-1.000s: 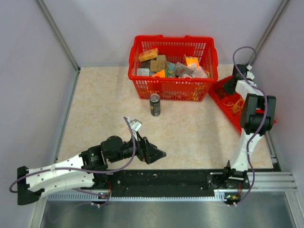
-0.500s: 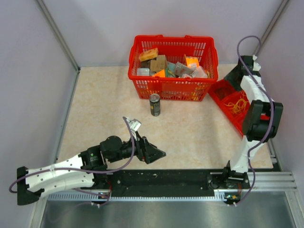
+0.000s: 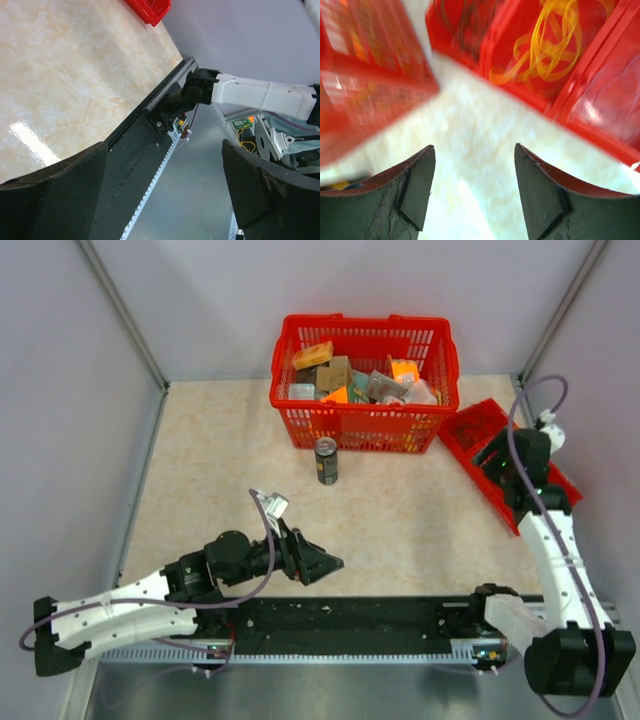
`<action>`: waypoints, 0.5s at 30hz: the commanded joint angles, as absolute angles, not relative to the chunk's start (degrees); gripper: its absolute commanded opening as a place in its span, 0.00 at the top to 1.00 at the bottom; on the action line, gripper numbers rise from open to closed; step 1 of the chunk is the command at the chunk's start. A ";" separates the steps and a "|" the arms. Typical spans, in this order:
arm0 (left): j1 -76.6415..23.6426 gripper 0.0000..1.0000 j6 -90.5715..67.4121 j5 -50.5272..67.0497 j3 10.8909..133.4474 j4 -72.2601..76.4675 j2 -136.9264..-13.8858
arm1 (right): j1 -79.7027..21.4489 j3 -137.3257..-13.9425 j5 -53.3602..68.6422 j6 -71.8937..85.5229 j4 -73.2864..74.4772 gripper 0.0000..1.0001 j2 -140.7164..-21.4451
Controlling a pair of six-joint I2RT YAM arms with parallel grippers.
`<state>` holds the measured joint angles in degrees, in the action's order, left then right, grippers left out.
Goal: Untangle the cables
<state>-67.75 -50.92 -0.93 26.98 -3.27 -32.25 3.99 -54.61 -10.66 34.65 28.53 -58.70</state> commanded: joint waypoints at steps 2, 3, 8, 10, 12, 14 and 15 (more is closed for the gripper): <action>-67.41 0.01 -49.75 -2.72 28.30 -3.78 -32.17 | -5.43 -38.08 -3.71 34.89 31.19 0.37 -43.36; -67.41 0.01 -49.66 -2.81 28.39 -4.13 -31.82 | -7.28 -35.88 -3.17 35.24 32.85 0.38 -39.85; -67.32 0.01 -48.43 -5.44 26.63 -4.83 -28.66 | -15.89 -31.81 12.62 38.75 36.12 0.38 -31.90; -67.32 0.01 -47.64 -6.94 26.28 -5.01 -26.82 | -18.80 -33.30 18.08 39.11 35.25 0.36 -34.00; -67.32 0.01 -47.11 -8.52 26.10 -5.10 -24.36 | -20.65 -35.41 21.34 38.50 33.85 0.34 -34.98; -67.32 0.01 -46.32 -10.01 26.37 -5.01 -21.20 | -20.92 -37.78 22.49 37.28 33.31 0.32 -34.19; -67.32 0.01 -45.62 -10.37 26.63 -5.01 -19.44 | -20.92 -39.27 22.85 36.13 33.14 0.32 -33.49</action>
